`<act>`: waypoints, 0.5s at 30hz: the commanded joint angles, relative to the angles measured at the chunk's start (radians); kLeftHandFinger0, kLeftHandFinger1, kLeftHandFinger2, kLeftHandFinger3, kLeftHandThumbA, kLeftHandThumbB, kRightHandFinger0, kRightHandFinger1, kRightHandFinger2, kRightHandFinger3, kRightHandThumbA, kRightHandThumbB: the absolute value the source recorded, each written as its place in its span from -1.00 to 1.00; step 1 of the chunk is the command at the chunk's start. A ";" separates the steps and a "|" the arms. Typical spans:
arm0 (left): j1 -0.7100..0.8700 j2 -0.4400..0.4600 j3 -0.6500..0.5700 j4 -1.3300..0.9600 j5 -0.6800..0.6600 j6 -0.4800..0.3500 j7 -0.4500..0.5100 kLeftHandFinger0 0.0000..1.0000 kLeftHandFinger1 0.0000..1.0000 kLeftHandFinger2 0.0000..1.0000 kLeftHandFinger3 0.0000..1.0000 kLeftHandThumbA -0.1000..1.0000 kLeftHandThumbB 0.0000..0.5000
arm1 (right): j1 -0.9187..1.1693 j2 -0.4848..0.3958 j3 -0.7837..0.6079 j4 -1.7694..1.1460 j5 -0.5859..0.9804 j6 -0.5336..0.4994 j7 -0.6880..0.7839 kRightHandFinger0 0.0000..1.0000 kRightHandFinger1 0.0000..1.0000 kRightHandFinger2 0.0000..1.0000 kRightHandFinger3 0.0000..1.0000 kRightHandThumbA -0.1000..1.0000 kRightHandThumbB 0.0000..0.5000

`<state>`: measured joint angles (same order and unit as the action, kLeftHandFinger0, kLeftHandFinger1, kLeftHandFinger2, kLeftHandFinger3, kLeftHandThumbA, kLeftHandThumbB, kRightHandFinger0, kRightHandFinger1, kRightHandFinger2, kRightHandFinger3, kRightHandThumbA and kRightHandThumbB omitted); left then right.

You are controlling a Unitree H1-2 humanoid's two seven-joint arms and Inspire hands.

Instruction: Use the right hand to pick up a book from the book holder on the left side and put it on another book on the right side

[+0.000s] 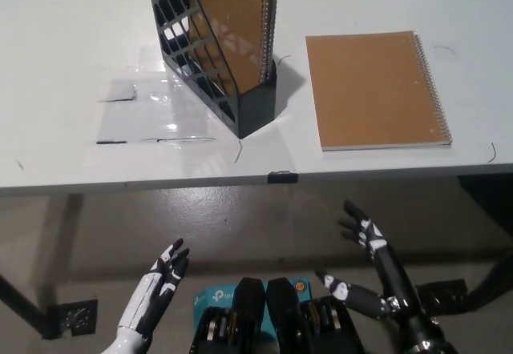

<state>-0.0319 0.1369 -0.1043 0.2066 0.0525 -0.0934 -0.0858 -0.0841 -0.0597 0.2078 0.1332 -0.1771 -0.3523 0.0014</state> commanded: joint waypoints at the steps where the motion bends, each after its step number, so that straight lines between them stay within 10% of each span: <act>1: -0.008 0.010 0.002 0.010 0.002 -0.048 -0.013 0.98 1.00 1.00 1.00 0.82 -0.42 | -0.068 0.019 0.018 -0.283 0.021 0.039 0.050 0.59 0.74 1.00 1.00 0.39 -0.47; 15: 0.015 0.000 0.001 0.018 0.002 -0.080 -0.013 1.00 1.00 1.00 1.00 0.82 -0.42 | -0.538 0.060 -0.062 -0.054 0.042 0.219 0.030 0.77 0.91 1.00 1.00 0.74 -0.01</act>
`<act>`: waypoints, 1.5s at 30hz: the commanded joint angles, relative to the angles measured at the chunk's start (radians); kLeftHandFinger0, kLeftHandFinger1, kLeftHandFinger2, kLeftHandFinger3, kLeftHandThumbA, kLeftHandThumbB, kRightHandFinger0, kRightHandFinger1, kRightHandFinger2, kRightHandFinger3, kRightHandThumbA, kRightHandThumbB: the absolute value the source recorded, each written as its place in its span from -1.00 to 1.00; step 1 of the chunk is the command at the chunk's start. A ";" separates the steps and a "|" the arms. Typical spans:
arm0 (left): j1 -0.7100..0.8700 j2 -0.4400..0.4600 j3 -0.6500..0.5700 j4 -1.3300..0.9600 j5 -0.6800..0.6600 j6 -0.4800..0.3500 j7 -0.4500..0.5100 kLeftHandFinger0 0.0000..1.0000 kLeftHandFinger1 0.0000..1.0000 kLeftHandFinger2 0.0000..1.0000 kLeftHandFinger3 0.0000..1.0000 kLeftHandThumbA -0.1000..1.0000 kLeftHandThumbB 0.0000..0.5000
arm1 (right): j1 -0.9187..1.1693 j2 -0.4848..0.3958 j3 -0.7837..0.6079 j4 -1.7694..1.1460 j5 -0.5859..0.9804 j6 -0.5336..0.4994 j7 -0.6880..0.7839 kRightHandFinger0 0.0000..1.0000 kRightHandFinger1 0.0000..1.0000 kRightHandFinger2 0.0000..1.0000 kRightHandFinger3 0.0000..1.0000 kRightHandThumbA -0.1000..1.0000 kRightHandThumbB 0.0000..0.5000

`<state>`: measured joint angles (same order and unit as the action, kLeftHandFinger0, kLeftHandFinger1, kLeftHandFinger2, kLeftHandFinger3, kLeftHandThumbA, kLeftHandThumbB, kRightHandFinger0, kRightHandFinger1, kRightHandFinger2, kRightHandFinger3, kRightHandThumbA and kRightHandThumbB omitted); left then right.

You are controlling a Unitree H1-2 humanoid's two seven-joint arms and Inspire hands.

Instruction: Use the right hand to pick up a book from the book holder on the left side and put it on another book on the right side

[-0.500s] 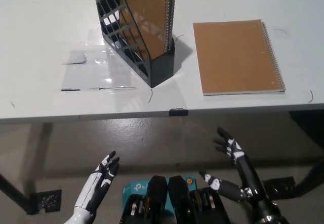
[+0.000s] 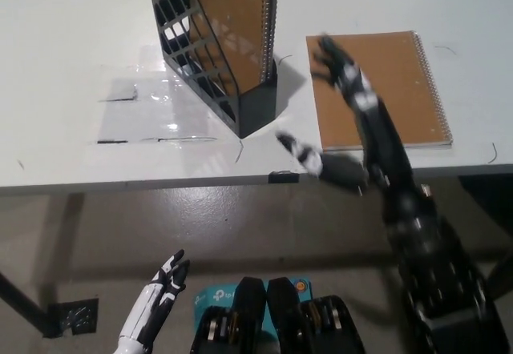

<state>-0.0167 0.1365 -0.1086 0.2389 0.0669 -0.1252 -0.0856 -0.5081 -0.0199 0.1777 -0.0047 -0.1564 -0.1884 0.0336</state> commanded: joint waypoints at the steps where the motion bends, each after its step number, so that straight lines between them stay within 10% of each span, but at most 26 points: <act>1: 0.000 -0.002 0.006 -0.011 -0.019 -0.052 -0.016 1.00 1.00 1.00 1.00 0.81 -0.39 | -0.139 0.021 -0.038 0.117 0.024 0.053 -0.006 0.81 0.95 1.00 1.00 0.79 0.06; 27: 0.013 -0.001 -0.002 -0.002 -0.008 -0.074 -0.018 1.00 1.00 1.00 1.00 0.89 -0.30 | -0.407 0.060 -0.108 0.515 0.028 -0.015 -0.061 1.00 1.00 1.00 1.00 1.00 0.48; 45: 0.010 0.000 -0.001 -0.021 -0.004 -0.058 -0.017 1.00 1.00 1.00 1.00 0.88 -0.35 | -0.527 0.057 -0.113 0.667 0.019 -0.020 -0.091 1.00 1.00 1.00 1.00 1.00 0.22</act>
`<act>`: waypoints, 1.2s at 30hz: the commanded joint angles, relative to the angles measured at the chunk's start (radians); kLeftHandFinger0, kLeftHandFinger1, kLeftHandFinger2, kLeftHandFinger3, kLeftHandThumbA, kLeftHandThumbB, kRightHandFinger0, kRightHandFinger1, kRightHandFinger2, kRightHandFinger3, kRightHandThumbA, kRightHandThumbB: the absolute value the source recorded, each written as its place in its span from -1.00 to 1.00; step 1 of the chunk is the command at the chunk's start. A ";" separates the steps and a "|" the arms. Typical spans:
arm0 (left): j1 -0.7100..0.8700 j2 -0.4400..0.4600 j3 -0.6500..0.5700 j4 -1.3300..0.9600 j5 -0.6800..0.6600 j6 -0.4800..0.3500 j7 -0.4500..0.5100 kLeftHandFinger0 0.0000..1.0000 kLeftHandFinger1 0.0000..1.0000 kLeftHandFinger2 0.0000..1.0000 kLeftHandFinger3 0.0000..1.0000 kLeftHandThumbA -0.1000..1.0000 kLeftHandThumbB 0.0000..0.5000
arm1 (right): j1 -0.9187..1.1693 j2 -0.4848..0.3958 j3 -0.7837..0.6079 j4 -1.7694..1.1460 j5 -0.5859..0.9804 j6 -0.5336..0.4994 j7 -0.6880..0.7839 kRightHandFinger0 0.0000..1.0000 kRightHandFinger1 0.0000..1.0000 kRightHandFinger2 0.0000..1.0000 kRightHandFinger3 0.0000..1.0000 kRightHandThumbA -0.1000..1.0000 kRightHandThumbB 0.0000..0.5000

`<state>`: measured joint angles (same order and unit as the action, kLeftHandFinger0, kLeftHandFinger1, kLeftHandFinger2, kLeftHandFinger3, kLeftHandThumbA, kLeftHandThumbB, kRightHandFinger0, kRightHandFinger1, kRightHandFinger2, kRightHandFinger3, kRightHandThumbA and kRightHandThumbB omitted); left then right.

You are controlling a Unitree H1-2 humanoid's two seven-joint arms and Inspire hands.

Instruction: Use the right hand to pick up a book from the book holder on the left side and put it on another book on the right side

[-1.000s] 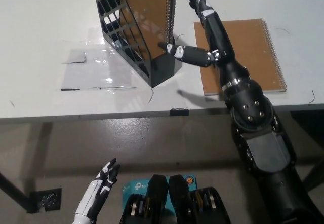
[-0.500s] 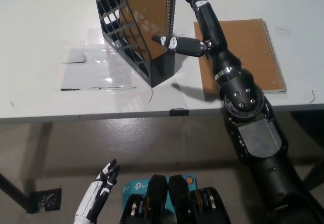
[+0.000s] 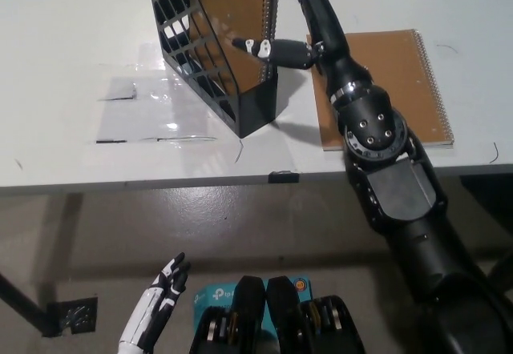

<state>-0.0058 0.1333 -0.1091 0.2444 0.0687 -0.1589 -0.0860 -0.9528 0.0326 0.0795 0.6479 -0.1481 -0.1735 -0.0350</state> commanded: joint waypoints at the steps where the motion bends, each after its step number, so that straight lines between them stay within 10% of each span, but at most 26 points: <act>1: -0.001 0.001 0.001 -0.025 -0.010 -0.026 -0.015 1.00 1.00 1.00 1.00 0.87 -0.37 | -0.095 0.007 -0.021 0.034 0.021 -0.043 -0.024 1.00 1.00 1.00 1.00 1.00 0.24; 36: 0.000 0.002 -0.004 -0.039 0.008 -0.022 -0.010 0.95 1.00 1.00 1.00 0.90 -0.41 | -0.294 0.036 -0.065 0.451 0.082 -0.096 -0.025 1.00 1.00 1.00 1.00 1.00 0.32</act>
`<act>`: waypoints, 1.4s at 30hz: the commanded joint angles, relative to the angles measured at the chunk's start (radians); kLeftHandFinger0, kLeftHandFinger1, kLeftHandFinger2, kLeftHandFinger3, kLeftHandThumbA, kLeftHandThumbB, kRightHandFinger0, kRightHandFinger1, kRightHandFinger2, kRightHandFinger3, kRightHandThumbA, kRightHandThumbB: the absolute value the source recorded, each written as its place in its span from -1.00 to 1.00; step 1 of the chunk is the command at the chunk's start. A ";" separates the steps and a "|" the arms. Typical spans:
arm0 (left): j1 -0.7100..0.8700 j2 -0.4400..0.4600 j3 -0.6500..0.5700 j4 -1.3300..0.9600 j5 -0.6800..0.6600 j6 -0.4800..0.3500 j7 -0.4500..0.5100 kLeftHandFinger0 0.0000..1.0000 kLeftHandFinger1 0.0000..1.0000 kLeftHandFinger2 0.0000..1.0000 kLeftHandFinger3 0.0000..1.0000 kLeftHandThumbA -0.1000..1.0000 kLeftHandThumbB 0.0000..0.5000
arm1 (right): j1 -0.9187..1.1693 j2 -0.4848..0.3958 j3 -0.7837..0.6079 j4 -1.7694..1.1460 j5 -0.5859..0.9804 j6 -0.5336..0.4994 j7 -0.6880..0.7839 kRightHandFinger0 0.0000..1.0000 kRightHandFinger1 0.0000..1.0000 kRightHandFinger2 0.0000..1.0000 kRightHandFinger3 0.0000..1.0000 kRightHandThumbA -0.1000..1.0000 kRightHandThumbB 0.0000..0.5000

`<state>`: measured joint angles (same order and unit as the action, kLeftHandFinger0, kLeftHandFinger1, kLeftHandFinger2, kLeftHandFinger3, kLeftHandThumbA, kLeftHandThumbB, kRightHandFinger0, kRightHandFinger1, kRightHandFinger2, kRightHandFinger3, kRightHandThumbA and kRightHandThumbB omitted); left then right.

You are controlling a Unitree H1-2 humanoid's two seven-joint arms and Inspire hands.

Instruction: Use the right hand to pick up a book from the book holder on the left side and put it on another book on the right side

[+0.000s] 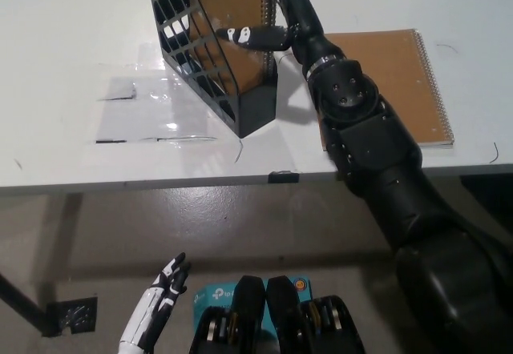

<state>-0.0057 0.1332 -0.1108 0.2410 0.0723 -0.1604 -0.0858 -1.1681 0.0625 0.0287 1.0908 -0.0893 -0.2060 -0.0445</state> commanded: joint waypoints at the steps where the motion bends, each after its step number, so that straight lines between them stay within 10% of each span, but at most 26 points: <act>1: -0.001 0.002 -0.002 -0.040 0.003 -0.011 -0.011 0.95 1.00 1.00 1.00 0.90 -0.39 | -0.081 0.007 -0.017 0.011 0.026 -0.065 -0.016 1.00 1.00 1.00 1.00 1.00 0.27; 10: 0.003 0.002 -0.006 -0.053 0.016 -0.001 -0.007 0.95 1.00 1.00 1.00 0.92 -0.42 | -0.077 0.017 -0.020 0.039 0.030 -0.085 -0.025 0.82 1.00 1.00 1.00 0.95 0.15; 14: 0.000 0.004 -0.005 -0.059 0.013 0.004 -0.010 0.95 1.00 1.00 1.00 0.92 -0.46 | -0.080 0.023 -0.017 0.045 0.027 -0.081 -0.040 0.58 0.73 0.93 1.00 0.89 0.12; 16: -0.002 0.006 -0.005 -0.060 0.019 0.006 -0.008 0.94 1.00 1.00 1.00 0.93 -0.44 | -0.085 0.022 -0.006 0.046 0.012 -0.058 -0.056 0.25 0.32 0.57 0.96 0.85 0.21; 17: -0.002 0.007 -0.006 -0.060 0.020 0.007 -0.008 0.94 1.00 1.00 1.00 0.93 -0.44 | -0.088 0.025 -0.014 0.047 0.022 -0.050 -0.057 -0.02 0.07 0.34 0.62 0.64 0.23; 18: -0.001 0.006 -0.005 -0.061 0.016 0.012 -0.010 0.95 1.00 1.00 1.00 0.93 -0.43 | -0.095 0.026 -0.004 0.058 0.003 -0.042 -0.089 -0.74 -0.65 -0.44 -0.25 -0.04 -0.20; 19: -0.003 0.005 -0.005 -0.060 0.014 0.012 -0.011 0.95 1.00 1.00 1.00 0.93 -0.45 | -0.100 0.026 0.004 0.066 -0.010 -0.041 -0.109 -0.99 -0.96 -0.67 -0.67 -0.73 0.05; 20: -0.003 0.008 -0.005 -0.060 0.013 0.010 -0.013 0.96 1.00 1.00 1.00 0.93 -0.46 | -0.105 0.030 0.011 0.074 -0.018 -0.033 -0.123 -1.00 -0.99 -0.53 -0.76 -0.99 -0.12; 21: -0.004 0.010 -0.006 -0.060 0.015 0.012 -0.014 0.96 1.00 1.00 1.00 0.94 -0.46 | -0.111 0.031 0.017 0.080 -0.024 -0.019 -0.131 -1.00 -0.88 -0.34 -0.65 -1.00 -0.26; 23: -0.011 0.009 -0.006 -0.054 0.013 0.014 -0.015 0.95 1.00 1.00 1.00 0.94 -0.43 | -0.114 0.030 0.030 0.085 -0.031 -0.004 -0.122 -1.00 -0.50 0.40 0.17 -1.00 -0.34; 25: -0.013 0.008 -0.006 -0.056 0.009 0.018 -0.018 0.94 1.00 1.00 1.00 0.93 -0.42 | -0.113 0.035 0.028 0.085 -0.025 0.001 -0.135 -1.00 -0.32 0.49 0.55 -1.00 -0.46; 42: -0.004 0.008 -0.001 -0.058 -0.019 0.017 -0.034 0.90 1.00 0.98 1.00 0.87 -0.47 | -0.094 0.052 -0.030 0.000 0.056 0.018 -0.096 -1.00 -0.21 0.57 0.71 -1.00 -0.56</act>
<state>-0.0084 0.1346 -0.1124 0.1993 0.0693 -0.1276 -0.0974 -1.2023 0.0958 0.0386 1.1616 -0.0953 -0.1936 -0.1705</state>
